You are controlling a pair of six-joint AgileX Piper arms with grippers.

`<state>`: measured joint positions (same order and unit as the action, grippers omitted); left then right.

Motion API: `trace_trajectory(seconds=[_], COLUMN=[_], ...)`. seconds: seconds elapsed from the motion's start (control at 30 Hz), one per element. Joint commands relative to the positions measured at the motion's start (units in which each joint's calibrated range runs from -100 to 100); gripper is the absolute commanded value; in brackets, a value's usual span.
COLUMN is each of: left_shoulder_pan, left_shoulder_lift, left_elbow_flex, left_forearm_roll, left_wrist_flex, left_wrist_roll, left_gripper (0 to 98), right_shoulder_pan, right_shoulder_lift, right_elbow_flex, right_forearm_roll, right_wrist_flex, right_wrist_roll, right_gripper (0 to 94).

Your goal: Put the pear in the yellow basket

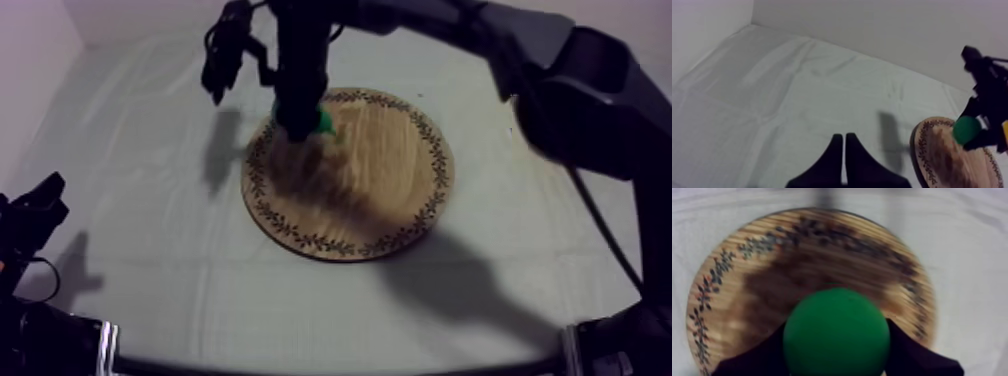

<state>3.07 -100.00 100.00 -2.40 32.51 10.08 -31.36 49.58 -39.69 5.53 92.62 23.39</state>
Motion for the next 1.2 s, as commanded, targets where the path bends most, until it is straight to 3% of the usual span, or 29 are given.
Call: trace_trajectory(seconds=[0.0, 0.37, 0.8, 1.17], left_shoulder_pan=[0.01, 0.01, 0.01, 0.01], left_shoulder_lift=[0.00, 0.00, 0.00, 0.00], left_elbow_flex=[0.00, 0.00, 0.00, 0.00], left_forearm_roll=[-0.02, -0.02, -0.02, -0.02], left_wrist_flex=[-0.01, -0.01, -0.01, -0.01], left_wrist_roll=[0.00, 0.00, 0.00, 0.00], left_gripper=[0.1, 0.1, 0.1, 0.1], right_shoulder_pan=[1.12, 9.28, 22.54, 32.34], right_shoulder_lift=[-4.88, -21.42, -33.04, -37.08], right_elbow_flex=[1.10, 9.93, 23.58, 34.85], right_forearm_roll=[0.83, 6.53, 10.73, 13.38], right_wrist_flex=[-0.21, -1.36, -4.83, -9.70], right_wrist_roll=[-0.36, -7.21, -18.02, -24.55], right_gripper=[37.9, 39.4, 40.8, 42.4])
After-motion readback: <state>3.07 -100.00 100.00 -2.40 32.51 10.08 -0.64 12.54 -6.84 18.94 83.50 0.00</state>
